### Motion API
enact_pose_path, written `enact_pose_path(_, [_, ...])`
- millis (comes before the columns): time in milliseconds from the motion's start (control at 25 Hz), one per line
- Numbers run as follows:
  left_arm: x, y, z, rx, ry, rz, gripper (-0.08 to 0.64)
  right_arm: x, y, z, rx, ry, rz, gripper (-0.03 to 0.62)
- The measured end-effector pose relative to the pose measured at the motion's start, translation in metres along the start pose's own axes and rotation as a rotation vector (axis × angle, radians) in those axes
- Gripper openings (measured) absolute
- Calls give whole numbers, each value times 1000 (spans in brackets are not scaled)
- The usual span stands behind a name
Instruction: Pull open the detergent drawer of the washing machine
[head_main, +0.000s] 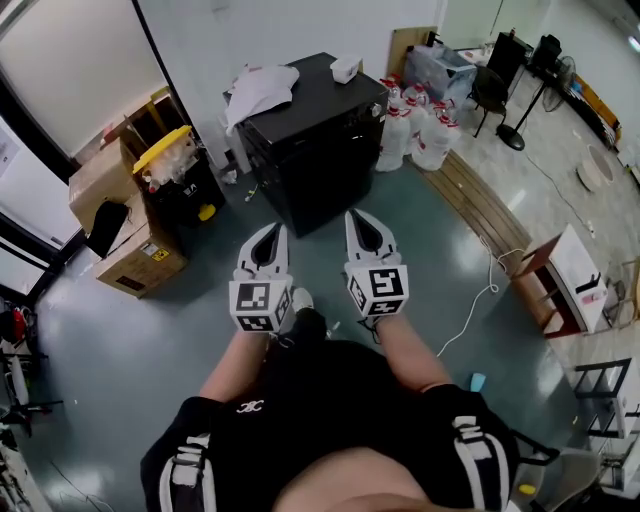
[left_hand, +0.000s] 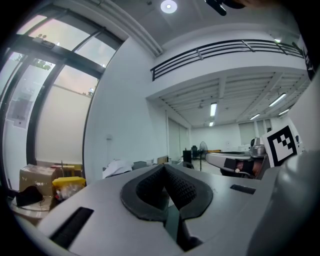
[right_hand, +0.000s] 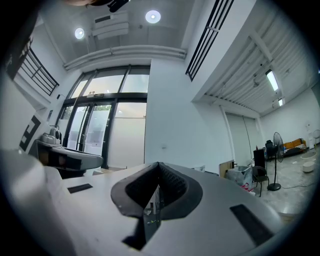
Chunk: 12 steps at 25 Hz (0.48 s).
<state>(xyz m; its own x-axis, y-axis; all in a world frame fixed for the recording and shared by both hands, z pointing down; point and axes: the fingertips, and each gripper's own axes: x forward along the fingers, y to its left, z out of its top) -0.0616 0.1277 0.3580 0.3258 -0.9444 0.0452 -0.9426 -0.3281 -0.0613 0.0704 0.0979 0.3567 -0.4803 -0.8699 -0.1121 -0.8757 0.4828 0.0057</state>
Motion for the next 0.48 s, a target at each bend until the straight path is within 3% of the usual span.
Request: enact_pose_path(480, [142, 79, -7, -21, 20, -57, 2, 156, -38, -20, -3, 14, -13, 2])
